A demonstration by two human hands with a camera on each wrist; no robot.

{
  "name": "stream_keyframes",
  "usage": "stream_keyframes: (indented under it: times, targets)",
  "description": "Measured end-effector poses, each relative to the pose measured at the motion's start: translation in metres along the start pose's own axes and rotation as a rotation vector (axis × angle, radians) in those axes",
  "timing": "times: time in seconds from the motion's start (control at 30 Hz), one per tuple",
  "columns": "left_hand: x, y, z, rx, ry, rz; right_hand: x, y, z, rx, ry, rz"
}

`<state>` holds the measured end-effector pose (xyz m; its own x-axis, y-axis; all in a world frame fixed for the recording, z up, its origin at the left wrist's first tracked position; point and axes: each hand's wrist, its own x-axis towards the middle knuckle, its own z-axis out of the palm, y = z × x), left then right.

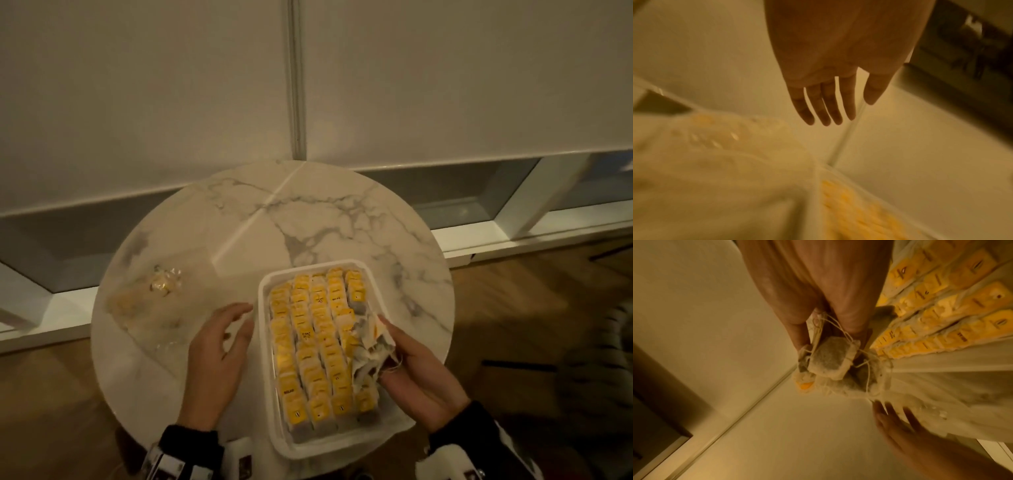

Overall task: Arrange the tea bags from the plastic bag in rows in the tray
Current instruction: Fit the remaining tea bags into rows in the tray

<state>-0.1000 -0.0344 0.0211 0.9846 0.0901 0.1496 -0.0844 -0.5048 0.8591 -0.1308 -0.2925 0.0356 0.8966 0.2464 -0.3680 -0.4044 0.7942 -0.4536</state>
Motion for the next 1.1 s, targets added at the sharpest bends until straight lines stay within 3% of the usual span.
stream_keyframes:
  times: [0.1,0.2,0.3,0.43,0.53,0.63,0.8,1.0,1.1]
  targets:
    - [-0.025,0.046,0.037,-0.427,-0.258,-0.314,0.002,0.004,0.011,0.029,-0.045,0.039]
    - [-0.037,0.075,0.068,-0.999,-0.289,-0.802,0.003,0.003,0.022,0.027,-0.084,0.043]
    - [-0.043,0.078,0.084,-1.304,-0.334,-0.991,0.006,0.003,0.027,-0.074,-0.052,0.004]
    - [-0.046,0.071,0.095,-1.457,-0.274,-1.069,0.005,0.006,0.023,-0.369,0.07,-0.14]
    - [-0.05,0.085,0.101,-1.484,-0.198,-1.08,-0.003,0.013,0.019,-0.886,0.139,-0.408]
    - [-0.055,0.087,0.108,-1.59,-0.113,-1.113,-0.006,0.026,0.018,-1.344,0.082,-0.609]
    - [-0.06,0.077,0.111,-1.605,-0.097,-1.106,-0.016,0.031,0.019,-1.787,-0.064,-0.509]
    - [-0.064,0.063,0.109,-1.55,-0.085,-1.14,-0.025,0.021,0.024,-1.899,-0.22,-0.492]
    - [-0.064,0.06,0.11,-1.558,-0.069,-1.126,-0.017,0.006,0.018,-1.873,-0.171,-0.497]
